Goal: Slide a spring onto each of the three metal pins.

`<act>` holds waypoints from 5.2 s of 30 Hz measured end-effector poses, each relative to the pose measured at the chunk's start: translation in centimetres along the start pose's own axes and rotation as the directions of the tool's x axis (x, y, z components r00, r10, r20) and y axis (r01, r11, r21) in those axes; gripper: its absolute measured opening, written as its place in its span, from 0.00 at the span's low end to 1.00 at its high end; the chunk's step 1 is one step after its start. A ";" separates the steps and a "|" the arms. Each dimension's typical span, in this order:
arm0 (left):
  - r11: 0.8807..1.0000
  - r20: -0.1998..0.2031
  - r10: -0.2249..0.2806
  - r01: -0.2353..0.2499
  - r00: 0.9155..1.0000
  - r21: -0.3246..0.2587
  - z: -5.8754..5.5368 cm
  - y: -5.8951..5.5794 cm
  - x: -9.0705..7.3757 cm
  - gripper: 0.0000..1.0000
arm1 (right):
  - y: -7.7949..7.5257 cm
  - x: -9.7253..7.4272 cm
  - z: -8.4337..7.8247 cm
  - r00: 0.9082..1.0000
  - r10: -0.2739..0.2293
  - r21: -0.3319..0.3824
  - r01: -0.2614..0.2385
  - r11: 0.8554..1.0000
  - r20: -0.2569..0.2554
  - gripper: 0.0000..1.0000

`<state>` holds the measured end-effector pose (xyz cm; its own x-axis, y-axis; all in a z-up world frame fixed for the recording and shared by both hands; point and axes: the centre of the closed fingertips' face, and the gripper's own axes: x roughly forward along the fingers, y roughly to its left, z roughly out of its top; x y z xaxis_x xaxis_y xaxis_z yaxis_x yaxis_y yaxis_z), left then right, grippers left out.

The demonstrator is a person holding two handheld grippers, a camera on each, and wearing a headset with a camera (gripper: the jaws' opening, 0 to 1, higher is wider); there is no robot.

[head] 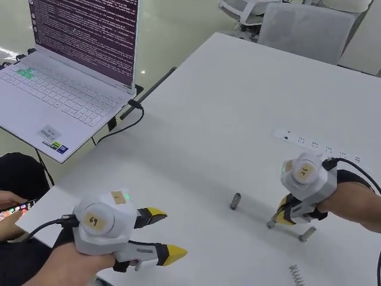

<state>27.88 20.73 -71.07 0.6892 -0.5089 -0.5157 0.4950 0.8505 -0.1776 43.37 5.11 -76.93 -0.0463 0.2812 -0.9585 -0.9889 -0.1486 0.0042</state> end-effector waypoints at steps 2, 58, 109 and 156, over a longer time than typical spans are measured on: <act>1.000 0.003 0.002 -0.002 1.000 -0.002 0.0 0.1 0.0 0.46 | 0.0 0.1 0.0 1.000 0.000 -0.001 0.000 1.000 -0.001 0.09; 1.000 -0.001 -0.003 0.003 1.000 -0.002 -0.1 -0.1 0.0 0.45 | -0.3 -1.3 -0.5 0.999 -0.024 0.094 0.021 0.995 0.029 0.18; 0.997 -0.026 -0.065 0.066 0.998 0.050 0.2 -2.1 0.2 0.45 | 2.5 -9.0 -2.5 0.915 -0.232 0.460 0.059 0.886 0.329 0.24; 0.987 -0.046 -0.122 0.126 0.991 0.101 1.6 -2.9 2.3 0.45 | 10.8 -10.3 -6.3 0.733 -0.494 0.761 -0.051 0.646 0.468 0.39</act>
<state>28.89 16.91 -70.41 0.5986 -0.6018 -0.5287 0.6286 0.7620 -0.1557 34.03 -5.37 -68.77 0.3881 0.7233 -0.5711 -0.7443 0.6115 0.2686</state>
